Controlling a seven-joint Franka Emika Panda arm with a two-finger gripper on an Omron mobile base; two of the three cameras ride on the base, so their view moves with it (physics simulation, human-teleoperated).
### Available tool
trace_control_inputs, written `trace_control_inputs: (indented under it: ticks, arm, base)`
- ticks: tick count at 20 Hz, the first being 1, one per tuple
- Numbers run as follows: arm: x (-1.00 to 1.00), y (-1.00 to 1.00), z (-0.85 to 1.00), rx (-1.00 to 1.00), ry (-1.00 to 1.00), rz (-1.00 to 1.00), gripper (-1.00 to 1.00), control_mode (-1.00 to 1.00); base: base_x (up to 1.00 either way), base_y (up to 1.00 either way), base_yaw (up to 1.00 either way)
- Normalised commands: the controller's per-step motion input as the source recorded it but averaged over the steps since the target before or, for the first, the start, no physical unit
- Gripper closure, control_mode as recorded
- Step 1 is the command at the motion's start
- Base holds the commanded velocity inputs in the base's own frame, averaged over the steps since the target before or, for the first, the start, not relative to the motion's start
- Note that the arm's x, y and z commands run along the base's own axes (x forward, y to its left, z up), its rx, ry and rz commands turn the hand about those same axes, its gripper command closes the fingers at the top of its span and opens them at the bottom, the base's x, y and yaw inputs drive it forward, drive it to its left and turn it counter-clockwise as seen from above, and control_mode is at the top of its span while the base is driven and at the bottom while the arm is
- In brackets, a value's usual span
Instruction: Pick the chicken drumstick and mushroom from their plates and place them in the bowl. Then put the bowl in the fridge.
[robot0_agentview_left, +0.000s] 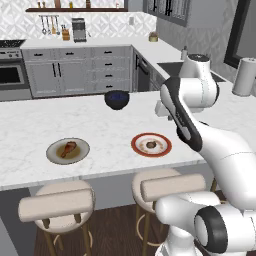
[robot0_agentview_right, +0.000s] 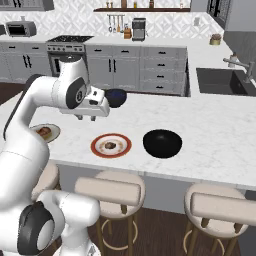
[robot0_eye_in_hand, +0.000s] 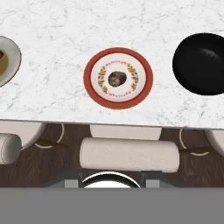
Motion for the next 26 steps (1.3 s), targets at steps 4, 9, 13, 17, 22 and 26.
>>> trace_control_inputs:
  ticks: [4, 9, 13, 17, 22, 26]
  arm:
    - [-0.03, -0.12, -0.05, 0.00, 0.00, 0.00, -1.00, -1.00]
    - [0.12, -0.12, -0.48, -0.01, 0.00, -0.09, -1.00, -1.00]
    - [0.88, 0.00, -0.62, 0.00, 0.01, -0.29, -1.00, -1.00]
    - [1.00, 0.00, -0.64, 0.00, 0.05, -0.36, -1.00, -1.00]
    - [0.97, 0.00, -0.65, 0.02, 0.05, -0.36, -1.00, -1.00]
    - [0.68, 0.00, -0.57, 0.15, 0.09, -0.26, -1.00, -1.00]
  base:
    - [0.00, 0.00, 0.00]
    - [0.00, 0.00, 0.00]
    - [0.00, 0.00, 0.00]
    - [0.00, 0.00, 0.00]
    - [0.00, 0.00, 0.00]
    - [0.00, 0.00, 0.00]
